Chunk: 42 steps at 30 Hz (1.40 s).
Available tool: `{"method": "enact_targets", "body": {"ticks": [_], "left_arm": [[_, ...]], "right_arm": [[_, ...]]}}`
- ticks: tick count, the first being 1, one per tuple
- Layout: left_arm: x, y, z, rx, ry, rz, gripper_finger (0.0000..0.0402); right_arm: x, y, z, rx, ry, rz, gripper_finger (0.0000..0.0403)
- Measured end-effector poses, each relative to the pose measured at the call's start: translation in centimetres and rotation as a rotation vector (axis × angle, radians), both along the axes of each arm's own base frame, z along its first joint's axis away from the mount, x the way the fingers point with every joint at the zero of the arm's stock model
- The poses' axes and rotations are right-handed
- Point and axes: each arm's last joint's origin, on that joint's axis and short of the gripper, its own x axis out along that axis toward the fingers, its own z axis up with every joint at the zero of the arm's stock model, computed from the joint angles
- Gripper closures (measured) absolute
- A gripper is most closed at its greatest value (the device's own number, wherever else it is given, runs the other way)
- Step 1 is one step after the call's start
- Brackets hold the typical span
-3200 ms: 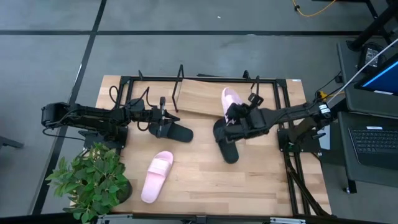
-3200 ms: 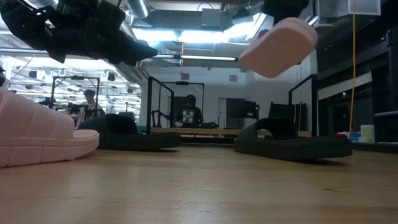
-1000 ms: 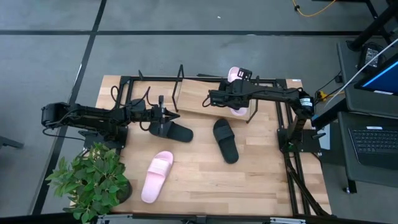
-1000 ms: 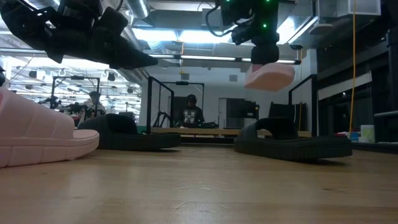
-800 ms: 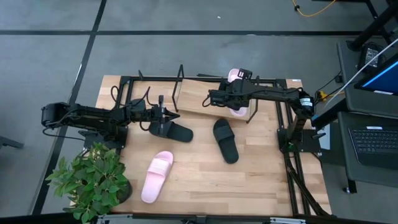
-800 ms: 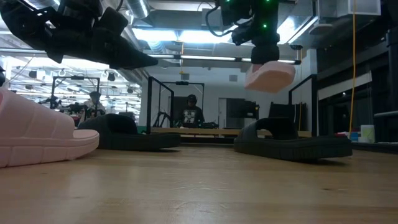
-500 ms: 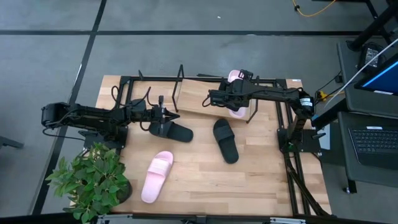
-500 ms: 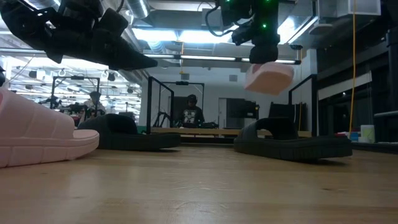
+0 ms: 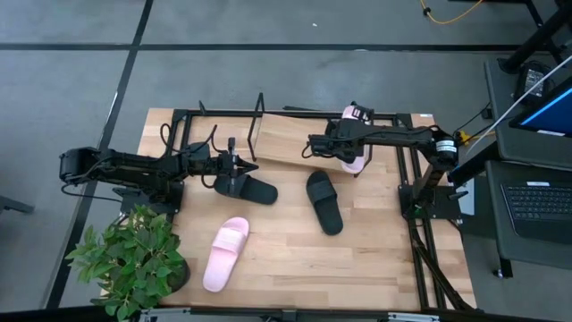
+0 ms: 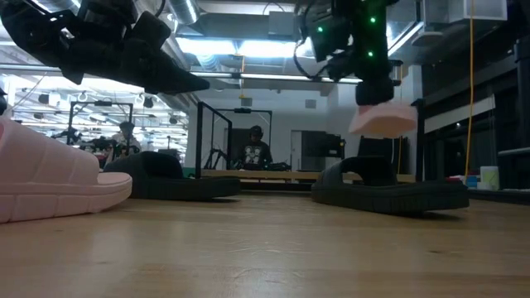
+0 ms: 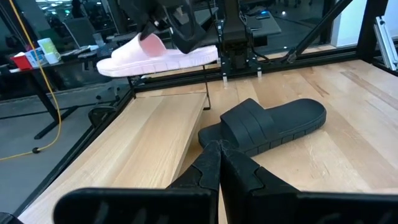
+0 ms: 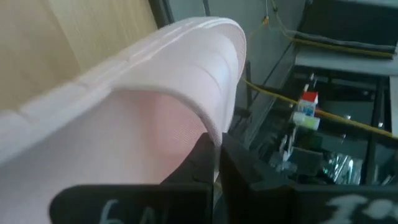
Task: Pick and place slides into the shelf
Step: Put the right pink slide on the shelf
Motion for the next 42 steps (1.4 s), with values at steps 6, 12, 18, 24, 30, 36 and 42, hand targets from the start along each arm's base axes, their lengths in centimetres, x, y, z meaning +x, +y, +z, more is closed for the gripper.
{"method": "enact_targets", "body": {"ticks": [6,12,18,24,30,36,42], "left_arm": [[0.0,0.0,0.0,0.000,0.000,0.000,0.0401],[0.0,0.0,0.2,0.010,-0.015,0.008,0.0401],[0.0,0.0,0.2,0.013,-0.022,0.008,0.0401],[0.0,0.0,0.2,0.012,-0.022,0.007,0.0401],[0.0,0.0,0.2,0.012,-0.022,0.007,0.0401],[0.0,0.0,0.2,0.012,-0.022,0.007,0.0401],[0.0,0.0,0.2,0.012,-0.023,0.007,0.0401]], "right_arm": [[-0.7,0.1,0.2,-0.010,-0.025,-0.017,0.0392],[-0.7,0.1,0.2,-0.005,-0.028,-0.018,0.0392],[-0.4,0.1,0.2,-0.010,-0.062,-0.016,0.0392],[-0.3,0.1,0.1,-0.014,-0.075,-0.021,0.0392],[0.0,0.0,-0.6,-0.005,-0.116,-0.016,0.0392],[-0.6,0.2,-2.6,0.010,-0.055,-0.012,0.0392],[-0.9,0.2,-3.7,0.008,-0.049,-0.023,0.0392]]}}
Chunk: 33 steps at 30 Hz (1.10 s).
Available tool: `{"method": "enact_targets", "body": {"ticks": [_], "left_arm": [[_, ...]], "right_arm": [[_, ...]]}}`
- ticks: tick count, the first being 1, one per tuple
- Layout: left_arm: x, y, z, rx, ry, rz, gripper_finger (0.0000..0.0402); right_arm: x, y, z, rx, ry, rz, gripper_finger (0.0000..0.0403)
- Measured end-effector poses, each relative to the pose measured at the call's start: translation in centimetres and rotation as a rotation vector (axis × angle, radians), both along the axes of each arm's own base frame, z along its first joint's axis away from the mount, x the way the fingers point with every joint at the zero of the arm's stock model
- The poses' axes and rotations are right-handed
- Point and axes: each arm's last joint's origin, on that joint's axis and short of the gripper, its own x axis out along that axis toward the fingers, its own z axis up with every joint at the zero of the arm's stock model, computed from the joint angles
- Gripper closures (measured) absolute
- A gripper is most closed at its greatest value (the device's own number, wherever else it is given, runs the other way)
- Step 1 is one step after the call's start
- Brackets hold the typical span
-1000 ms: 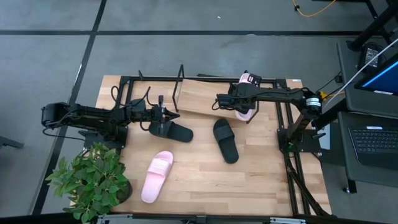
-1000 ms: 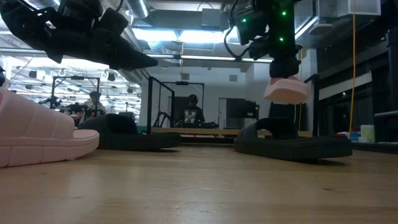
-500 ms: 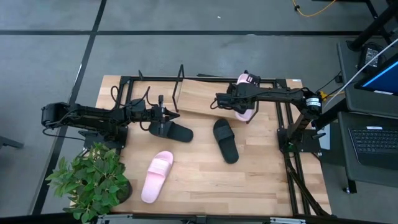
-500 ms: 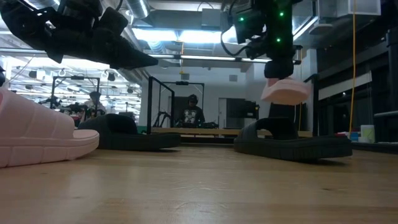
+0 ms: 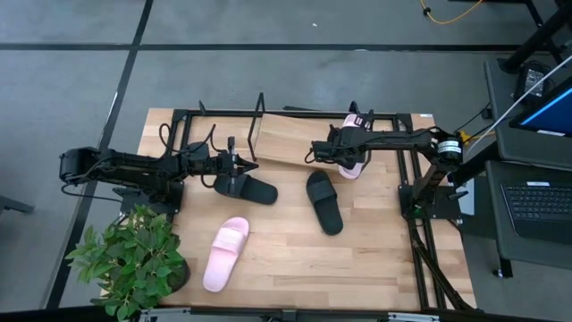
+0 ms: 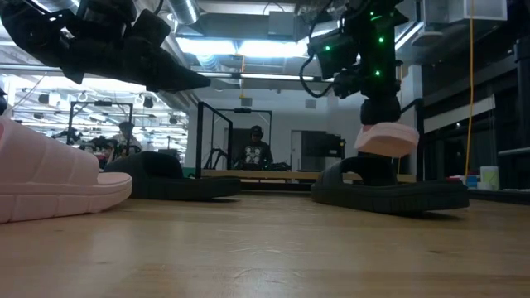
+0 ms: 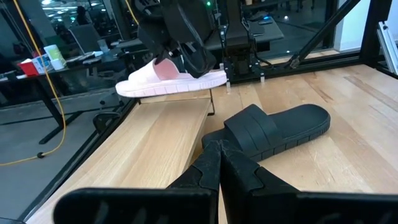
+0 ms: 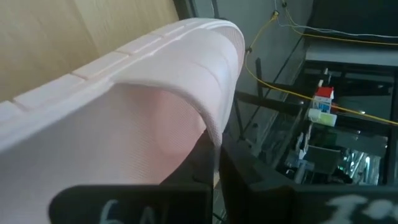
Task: Pick and place slides into the shelf
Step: Put the right pink slide on the shelf
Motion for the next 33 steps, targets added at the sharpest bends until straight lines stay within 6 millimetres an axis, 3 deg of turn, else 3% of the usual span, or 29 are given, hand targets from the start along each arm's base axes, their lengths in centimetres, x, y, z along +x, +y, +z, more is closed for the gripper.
{"method": "enact_targets", "body": {"ticks": [7,33], "left_arm": [[0.00,0.00,0.01,0.000,-0.001,0.000,0.0401],[0.00,0.00,0.02,-0.006,-0.003,0.000,0.0401]], "right_arm": [[0.13,-0.02,-0.94,0.001,-0.016,0.018,0.0392],[0.29,-0.94,-1.04,-0.011,-0.062,-0.008,0.0392]]}}
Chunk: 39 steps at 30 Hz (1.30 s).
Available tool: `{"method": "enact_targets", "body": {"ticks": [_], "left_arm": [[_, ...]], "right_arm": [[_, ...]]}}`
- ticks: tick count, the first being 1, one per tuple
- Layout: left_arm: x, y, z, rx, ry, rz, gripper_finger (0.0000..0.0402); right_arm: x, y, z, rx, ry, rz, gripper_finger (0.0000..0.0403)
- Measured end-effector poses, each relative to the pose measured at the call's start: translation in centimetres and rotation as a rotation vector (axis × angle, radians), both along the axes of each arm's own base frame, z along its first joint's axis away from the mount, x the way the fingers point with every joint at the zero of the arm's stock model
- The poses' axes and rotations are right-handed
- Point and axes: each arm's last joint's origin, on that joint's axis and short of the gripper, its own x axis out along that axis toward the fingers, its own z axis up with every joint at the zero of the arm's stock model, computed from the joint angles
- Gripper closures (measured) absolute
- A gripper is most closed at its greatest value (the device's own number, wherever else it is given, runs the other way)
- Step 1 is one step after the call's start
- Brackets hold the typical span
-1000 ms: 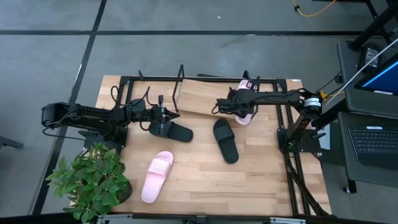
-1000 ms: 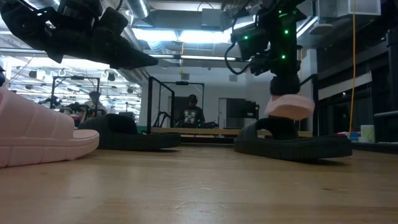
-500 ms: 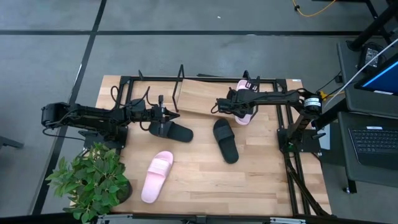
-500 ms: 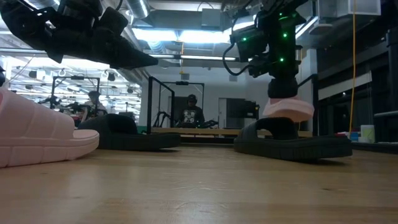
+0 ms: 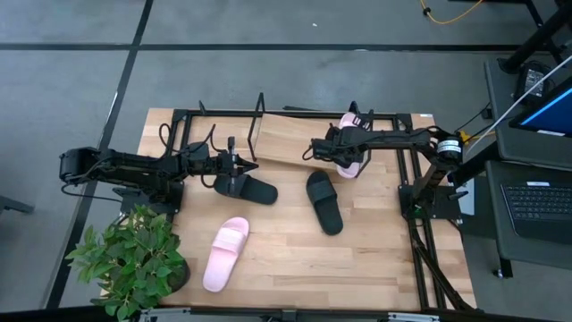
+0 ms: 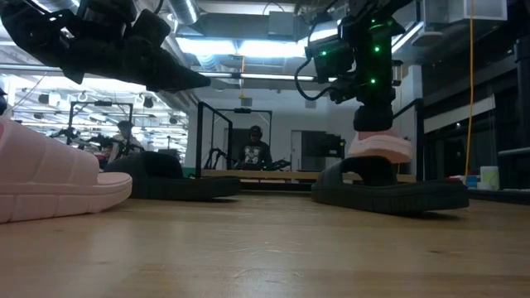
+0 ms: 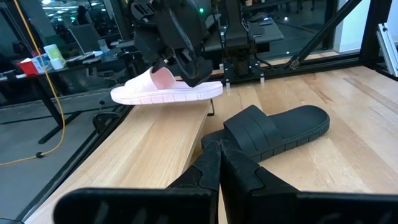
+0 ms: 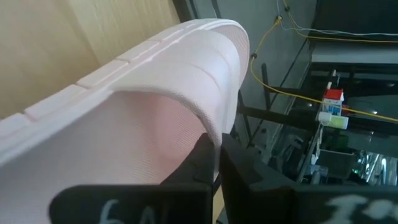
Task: Pick and place slides into the shelf
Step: Put the right pink slide on the shelf
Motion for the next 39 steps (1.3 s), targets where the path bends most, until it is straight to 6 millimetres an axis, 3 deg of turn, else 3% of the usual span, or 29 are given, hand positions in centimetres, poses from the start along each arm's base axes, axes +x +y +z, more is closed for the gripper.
{"method": "enact_targets", "body": {"ticks": [39], "left_arm": [[0.17,-0.73,0.00,0.001,0.000,-0.037,0.0401]], "right_arm": [[0.38,-0.12,-0.14,0.036,-0.018,0.026,0.0392]]}}
